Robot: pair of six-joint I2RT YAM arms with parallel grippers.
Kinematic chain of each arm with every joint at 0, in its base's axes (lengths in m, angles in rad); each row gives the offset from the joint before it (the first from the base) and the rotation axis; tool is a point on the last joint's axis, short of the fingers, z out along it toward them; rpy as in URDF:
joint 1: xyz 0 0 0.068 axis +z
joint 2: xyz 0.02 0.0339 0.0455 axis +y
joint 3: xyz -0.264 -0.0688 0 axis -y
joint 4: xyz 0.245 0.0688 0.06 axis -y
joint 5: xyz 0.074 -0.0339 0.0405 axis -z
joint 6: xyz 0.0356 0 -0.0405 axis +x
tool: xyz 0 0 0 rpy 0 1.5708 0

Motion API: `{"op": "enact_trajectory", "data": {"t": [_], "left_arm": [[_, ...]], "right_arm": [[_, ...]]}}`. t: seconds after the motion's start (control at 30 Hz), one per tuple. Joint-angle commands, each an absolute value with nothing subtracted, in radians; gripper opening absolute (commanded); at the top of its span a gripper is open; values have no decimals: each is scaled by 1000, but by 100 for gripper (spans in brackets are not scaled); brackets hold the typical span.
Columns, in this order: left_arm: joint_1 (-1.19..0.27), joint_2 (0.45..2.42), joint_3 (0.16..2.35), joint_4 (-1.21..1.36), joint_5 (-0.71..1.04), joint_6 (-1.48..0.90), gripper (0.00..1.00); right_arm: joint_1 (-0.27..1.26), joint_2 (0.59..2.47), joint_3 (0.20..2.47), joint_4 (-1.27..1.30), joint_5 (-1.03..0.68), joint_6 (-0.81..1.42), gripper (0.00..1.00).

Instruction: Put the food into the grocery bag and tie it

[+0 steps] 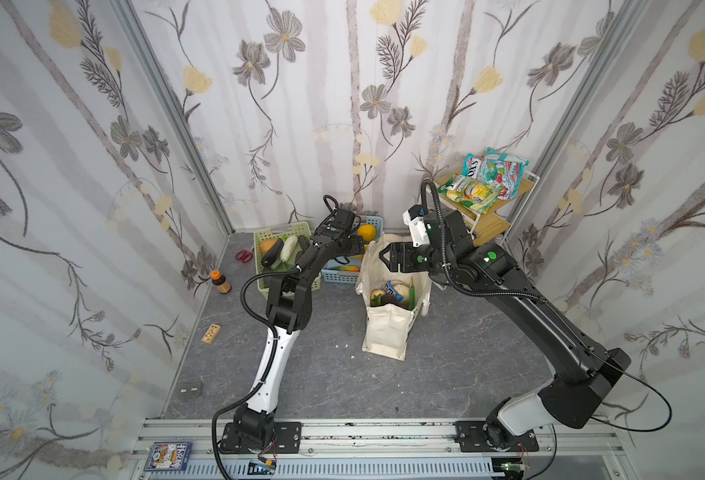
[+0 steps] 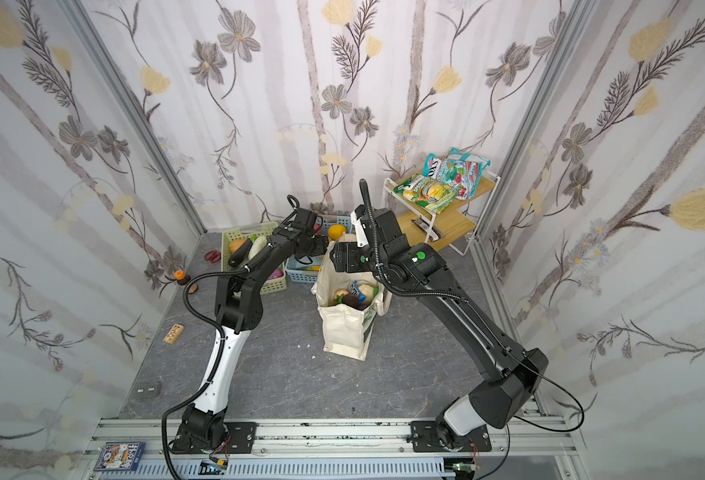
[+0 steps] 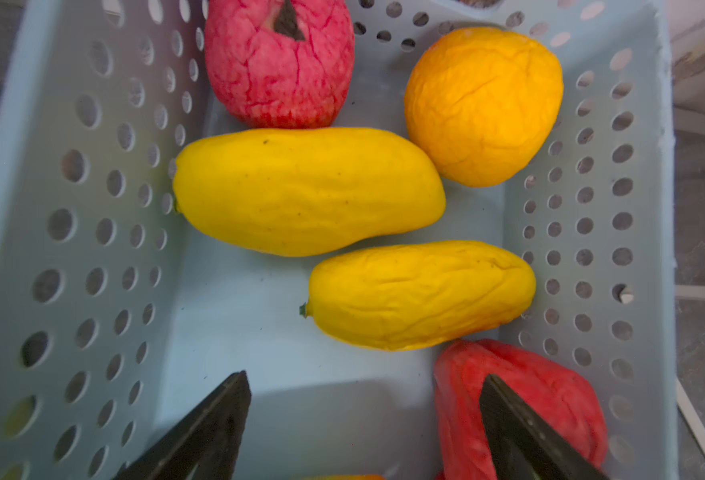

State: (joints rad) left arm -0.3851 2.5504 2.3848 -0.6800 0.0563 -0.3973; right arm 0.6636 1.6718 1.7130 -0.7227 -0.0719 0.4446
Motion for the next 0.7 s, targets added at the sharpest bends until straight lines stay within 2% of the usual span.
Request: {"op": "enact_trajectory", "data": {"t": [0.0,0.47,0.67], "left_arm": [[-377,2582,2413,-625,75,-450,89],[-370,2657,2424,-476,142,-583,89],[-368,2670,2425,-445,64,-658,89]], "right_arm": [[664,1680,1724,-716,-64,457,84],[665,1694,1727,-730,-79,457,84],[667,1697,1727,-733,-89,456,84]]}}
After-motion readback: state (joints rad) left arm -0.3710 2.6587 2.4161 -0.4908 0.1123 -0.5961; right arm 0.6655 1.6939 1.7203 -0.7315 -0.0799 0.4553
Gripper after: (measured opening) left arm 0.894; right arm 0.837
